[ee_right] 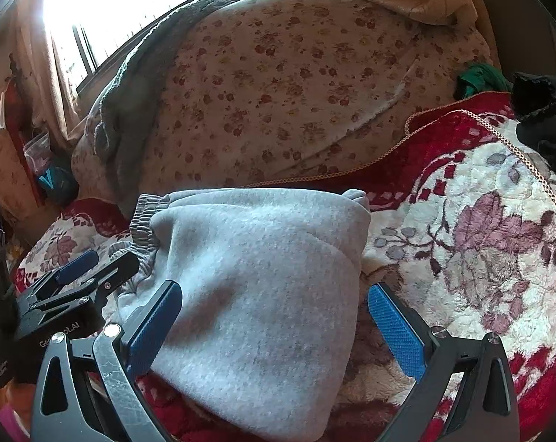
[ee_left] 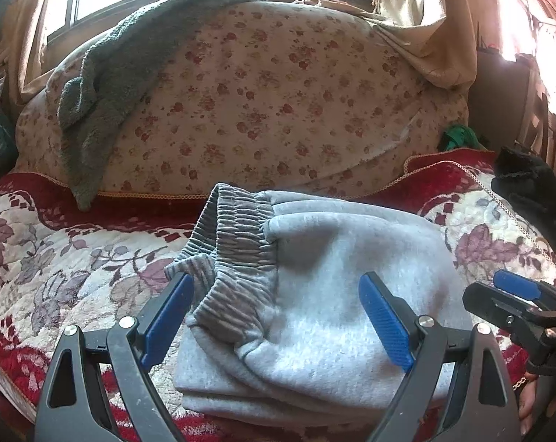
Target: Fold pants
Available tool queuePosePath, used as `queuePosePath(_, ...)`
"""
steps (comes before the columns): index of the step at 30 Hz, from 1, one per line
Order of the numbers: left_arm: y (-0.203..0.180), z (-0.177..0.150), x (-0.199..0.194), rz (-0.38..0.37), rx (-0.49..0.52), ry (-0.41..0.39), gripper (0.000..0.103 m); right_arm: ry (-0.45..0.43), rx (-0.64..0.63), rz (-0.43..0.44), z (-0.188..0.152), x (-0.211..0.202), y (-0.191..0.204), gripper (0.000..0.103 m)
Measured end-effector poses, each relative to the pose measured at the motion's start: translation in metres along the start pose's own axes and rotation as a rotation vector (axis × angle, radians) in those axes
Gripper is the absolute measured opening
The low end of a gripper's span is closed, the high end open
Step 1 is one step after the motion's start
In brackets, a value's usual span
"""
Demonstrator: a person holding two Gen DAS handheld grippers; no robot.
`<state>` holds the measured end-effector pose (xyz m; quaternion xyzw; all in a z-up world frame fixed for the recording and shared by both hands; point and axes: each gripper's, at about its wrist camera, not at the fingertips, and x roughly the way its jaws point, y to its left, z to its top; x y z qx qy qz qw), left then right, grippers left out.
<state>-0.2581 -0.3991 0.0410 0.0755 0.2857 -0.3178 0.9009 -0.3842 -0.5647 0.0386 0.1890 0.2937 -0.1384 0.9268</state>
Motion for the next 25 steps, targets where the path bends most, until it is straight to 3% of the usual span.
queuePosePath(25, -0.0009, -0.0027, 0.0014, -0.027, 0.018, -0.015, 0.091, 0.033, -0.02, 0.002, -0.0018, 0.0069, 0.0042, 0.103)
